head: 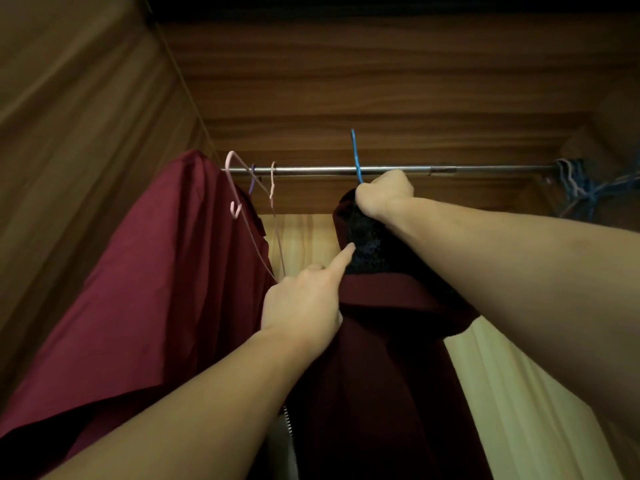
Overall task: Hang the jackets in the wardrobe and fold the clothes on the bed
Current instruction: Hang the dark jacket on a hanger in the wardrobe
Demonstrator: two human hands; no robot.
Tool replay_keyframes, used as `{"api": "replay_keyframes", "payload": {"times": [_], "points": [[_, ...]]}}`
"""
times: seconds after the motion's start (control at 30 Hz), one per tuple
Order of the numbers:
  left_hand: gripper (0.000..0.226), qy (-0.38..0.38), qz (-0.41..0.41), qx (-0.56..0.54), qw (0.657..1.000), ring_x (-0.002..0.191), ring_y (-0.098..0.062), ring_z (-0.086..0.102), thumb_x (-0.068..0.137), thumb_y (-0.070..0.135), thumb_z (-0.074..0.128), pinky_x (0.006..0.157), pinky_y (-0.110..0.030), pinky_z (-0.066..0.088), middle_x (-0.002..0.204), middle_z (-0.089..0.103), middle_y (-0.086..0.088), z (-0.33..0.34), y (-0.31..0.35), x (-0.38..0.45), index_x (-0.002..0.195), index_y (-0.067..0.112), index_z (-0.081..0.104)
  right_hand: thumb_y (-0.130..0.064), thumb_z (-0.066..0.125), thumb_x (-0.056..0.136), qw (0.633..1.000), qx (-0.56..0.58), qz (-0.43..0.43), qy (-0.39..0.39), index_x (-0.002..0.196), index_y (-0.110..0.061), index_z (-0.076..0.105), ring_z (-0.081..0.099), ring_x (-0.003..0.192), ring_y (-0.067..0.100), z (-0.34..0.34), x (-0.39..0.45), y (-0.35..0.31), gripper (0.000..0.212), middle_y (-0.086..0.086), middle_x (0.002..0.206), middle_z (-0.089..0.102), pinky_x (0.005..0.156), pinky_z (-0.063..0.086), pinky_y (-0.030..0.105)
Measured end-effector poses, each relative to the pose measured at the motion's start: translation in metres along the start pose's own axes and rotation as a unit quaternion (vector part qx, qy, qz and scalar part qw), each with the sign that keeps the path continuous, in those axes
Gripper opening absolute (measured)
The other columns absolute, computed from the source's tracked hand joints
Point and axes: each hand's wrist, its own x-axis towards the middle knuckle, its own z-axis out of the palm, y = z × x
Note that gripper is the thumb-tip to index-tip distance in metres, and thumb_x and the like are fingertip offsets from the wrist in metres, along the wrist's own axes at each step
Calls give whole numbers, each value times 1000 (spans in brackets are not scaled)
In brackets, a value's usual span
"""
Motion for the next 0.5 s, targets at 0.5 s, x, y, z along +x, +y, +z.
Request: {"api": "replay_keyframes", "payload": {"times": [0.5], "points": [[81, 20, -8, 2, 1000, 94, -29, 61, 84, 16, 50, 67, -32, 37, 110, 60, 2, -2, -61, 7, 146, 51, 12, -17, 55, 87, 998, -24, -4, -63, 87, -5, 58, 50, 64, 19, 61, 12, -19, 12, 7, 88, 58, 47, 30, 26]]}}
